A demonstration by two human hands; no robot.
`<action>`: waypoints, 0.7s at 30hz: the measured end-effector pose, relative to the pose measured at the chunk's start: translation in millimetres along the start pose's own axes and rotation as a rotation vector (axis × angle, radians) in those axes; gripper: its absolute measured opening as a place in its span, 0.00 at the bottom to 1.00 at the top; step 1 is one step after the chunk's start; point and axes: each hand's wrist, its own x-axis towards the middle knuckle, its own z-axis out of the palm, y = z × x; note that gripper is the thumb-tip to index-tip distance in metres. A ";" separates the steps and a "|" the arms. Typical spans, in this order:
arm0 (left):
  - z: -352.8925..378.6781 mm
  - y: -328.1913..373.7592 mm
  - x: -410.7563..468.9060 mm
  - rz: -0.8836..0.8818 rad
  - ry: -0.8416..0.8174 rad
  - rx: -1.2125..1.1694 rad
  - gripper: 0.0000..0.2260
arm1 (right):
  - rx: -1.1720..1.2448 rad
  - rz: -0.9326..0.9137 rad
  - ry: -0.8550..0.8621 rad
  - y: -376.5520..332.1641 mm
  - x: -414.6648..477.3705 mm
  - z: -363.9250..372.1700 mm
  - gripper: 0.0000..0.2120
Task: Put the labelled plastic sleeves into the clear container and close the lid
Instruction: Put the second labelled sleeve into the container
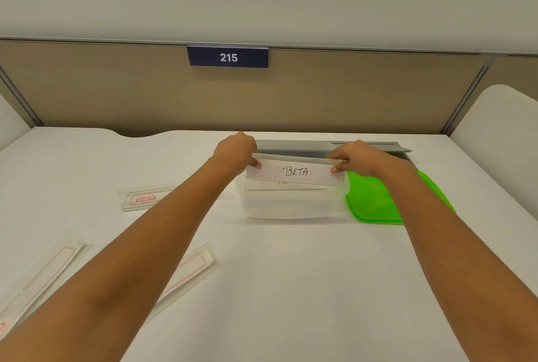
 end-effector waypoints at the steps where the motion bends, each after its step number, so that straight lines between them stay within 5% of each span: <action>1: 2.4 1.9 1.6 -0.003 -0.019 0.024 0.19 | -0.036 0.001 -0.009 -1.4 0.8 0.3 0.17; 11: 10.6 26.0 16.4 0.086 -0.190 0.369 0.21 | -0.411 -0.004 -0.112 -21.6 13.7 4.6 0.19; 21: 38.4 30.3 21.4 0.185 -0.286 0.553 0.10 | -0.535 -0.007 -0.220 -37.6 18.8 21.3 0.19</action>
